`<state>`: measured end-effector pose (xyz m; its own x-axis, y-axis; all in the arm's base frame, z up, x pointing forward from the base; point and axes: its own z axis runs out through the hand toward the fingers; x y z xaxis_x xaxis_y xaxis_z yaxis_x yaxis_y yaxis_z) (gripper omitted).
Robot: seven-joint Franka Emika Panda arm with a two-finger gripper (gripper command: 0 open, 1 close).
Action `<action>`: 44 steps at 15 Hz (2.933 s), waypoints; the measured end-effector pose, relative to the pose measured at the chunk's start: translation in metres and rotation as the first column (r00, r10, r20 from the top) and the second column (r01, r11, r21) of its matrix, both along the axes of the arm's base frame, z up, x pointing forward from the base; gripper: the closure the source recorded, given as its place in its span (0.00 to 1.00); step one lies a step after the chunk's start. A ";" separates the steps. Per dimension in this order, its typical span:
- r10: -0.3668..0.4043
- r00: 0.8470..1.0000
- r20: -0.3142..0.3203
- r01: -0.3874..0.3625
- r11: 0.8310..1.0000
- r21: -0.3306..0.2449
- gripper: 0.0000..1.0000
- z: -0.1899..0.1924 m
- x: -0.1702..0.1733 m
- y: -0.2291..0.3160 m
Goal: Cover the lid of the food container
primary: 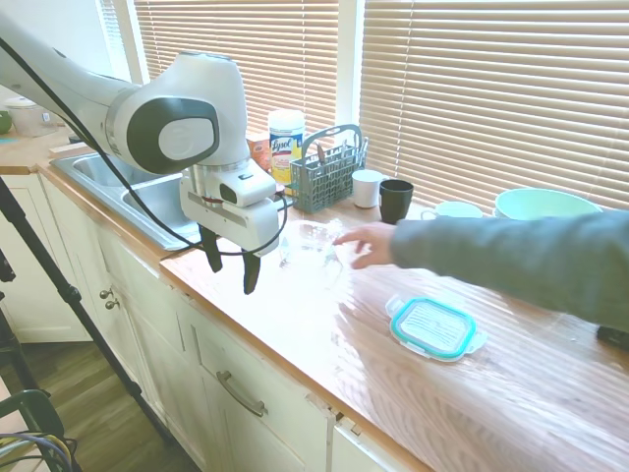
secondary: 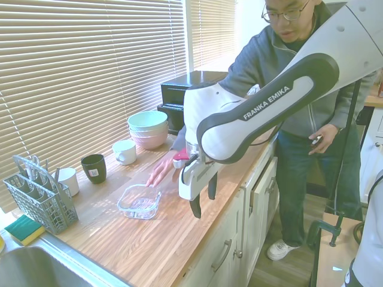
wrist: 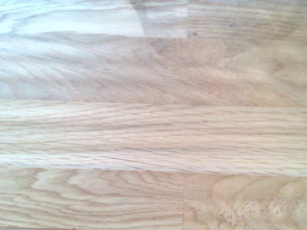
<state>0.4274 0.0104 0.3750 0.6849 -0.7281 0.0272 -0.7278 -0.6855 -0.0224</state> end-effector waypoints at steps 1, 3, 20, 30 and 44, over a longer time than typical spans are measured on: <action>-0.001 1.000 -0.002 0.001 1.000 0.002 0.00 -0.001 0.000 0.000; -0.005 1.000 -0.011 0.005 1.000 0.009 0.00 -0.005 0.000 0.000; -0.020 0.999 -0.027 0.021 0.999 0.024 0.00 0.030 0.065 -0.183; -0.074 0.996 -0.051 0.073 0.997 -0.014 0.00 0.026 0.132 -0.288; -0.122 0.988 -0.094 0.127 0.990 0.054 0.00 -0.002 0.193 -0.365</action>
<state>0.6202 -0.3551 0.3733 0.5863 -0.8064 -0.0767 -0.8083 -0.5886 0.0093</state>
